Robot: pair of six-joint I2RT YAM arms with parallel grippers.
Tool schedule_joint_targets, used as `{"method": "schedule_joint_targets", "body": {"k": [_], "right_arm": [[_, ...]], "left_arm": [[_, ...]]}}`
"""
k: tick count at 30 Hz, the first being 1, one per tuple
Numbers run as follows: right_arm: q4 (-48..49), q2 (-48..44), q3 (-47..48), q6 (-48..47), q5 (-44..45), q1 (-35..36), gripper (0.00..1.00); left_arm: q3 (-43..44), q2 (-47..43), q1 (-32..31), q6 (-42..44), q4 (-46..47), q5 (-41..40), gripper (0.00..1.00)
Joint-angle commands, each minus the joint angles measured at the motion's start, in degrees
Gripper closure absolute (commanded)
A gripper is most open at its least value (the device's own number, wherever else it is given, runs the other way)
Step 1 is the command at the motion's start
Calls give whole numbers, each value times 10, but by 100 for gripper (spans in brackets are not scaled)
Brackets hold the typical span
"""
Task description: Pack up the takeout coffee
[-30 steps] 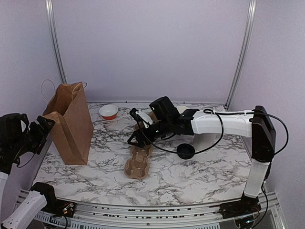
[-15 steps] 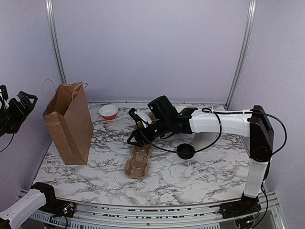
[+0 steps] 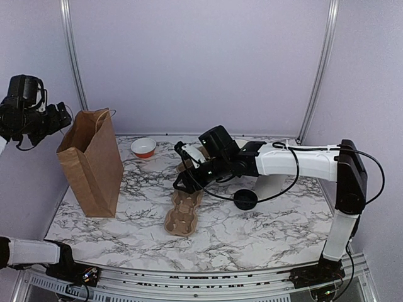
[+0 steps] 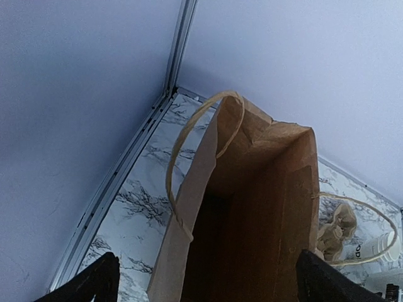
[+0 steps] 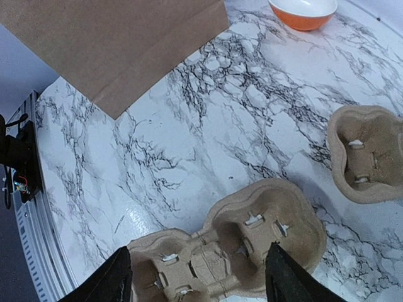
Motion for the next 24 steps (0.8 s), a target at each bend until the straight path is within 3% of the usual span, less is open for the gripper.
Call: {"method": "schedule_joint_targets", "body": {"k": [1, 7, 16, 24], "right_arm": [[-5, -30, -16, -3, 18, -3, 30], [-3, -39, -26, -1, 20, -2, 30], [-3, -41, -26, -3, 19, -2, 30], [-9, -44, -28, -11, 30, -2, 29]], "left_arm": [[37, 41, 2, 65, -29, -19, 3], [37, 85, 3, 96, -34, -52, 11], [33, 130, 2, 112, -22, -19, 34], [25, 147, 2, 123, -10, -39, 52]]}}
